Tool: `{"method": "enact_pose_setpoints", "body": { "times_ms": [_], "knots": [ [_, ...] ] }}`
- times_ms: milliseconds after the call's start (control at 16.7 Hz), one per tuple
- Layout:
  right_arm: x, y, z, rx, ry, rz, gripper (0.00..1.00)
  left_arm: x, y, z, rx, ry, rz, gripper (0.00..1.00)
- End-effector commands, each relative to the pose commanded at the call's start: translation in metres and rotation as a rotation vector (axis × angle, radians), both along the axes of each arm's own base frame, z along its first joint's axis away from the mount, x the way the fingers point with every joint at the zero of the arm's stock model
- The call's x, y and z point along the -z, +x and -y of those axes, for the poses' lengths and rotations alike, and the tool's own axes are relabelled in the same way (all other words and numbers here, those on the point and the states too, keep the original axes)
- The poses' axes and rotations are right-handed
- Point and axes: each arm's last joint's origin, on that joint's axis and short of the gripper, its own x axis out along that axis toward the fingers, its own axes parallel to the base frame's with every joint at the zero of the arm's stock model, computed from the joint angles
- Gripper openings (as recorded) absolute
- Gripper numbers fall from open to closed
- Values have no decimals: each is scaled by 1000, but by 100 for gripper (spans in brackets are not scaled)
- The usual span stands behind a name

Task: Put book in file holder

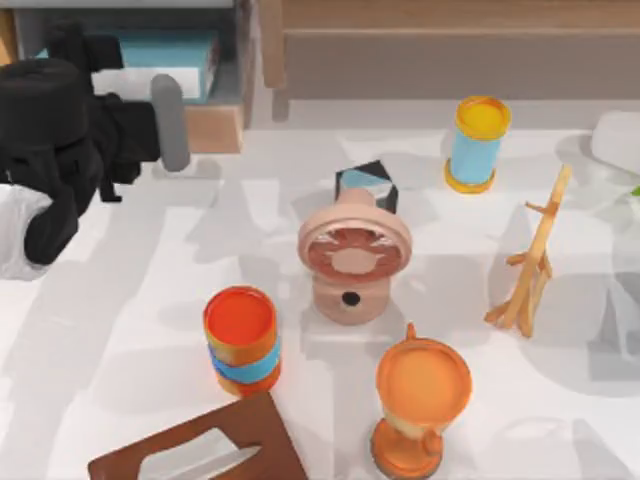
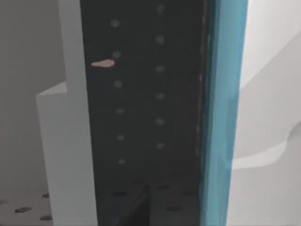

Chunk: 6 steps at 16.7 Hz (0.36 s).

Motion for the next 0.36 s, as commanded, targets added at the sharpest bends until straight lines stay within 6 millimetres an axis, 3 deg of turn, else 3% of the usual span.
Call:
{"method": "enact_pose_setpoints", "body": {
  "times_ms": [360],
  "knots": [
    [0, 0, 0, 0, 0, 0, 100, 0, 0, 0, 0, 0, 0, 100]
  ]
}}
